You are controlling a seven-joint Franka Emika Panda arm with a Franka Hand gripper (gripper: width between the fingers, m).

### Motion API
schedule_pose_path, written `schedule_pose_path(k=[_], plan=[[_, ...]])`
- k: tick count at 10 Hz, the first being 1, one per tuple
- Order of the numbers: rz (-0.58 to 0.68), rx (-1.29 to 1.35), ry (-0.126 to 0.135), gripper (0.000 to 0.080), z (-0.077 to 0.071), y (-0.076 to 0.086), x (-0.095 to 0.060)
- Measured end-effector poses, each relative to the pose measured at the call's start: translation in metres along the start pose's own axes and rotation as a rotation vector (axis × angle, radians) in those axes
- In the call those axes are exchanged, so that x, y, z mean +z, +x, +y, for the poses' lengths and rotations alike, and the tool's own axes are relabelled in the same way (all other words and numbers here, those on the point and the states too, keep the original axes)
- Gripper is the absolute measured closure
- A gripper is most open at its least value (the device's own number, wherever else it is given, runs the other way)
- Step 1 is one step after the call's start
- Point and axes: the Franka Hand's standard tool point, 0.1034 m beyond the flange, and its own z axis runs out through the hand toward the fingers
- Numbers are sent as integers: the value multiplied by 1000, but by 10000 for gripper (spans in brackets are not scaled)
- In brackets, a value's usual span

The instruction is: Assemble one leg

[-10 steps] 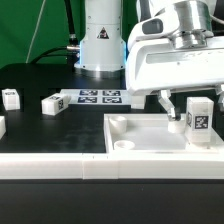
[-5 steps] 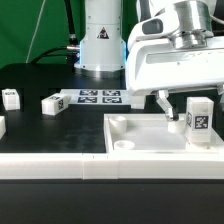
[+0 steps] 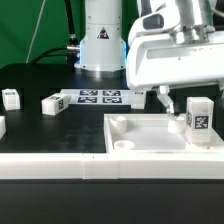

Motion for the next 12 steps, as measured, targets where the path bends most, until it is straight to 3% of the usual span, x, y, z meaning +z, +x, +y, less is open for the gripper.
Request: schedule_pose_path(k=[2,3,5,6,7,10,12], plan=[[-6,5,1,151,2,4,0],[-119,10,19,151,2,-2,4],[-229,22,33,151,10,13,5],[-354,26,50,151,12,4,5],[-356,31,50,151,16,12,7],[-347,43,44,151,11,6,10],[-346,44,43,402,13,6,9]])
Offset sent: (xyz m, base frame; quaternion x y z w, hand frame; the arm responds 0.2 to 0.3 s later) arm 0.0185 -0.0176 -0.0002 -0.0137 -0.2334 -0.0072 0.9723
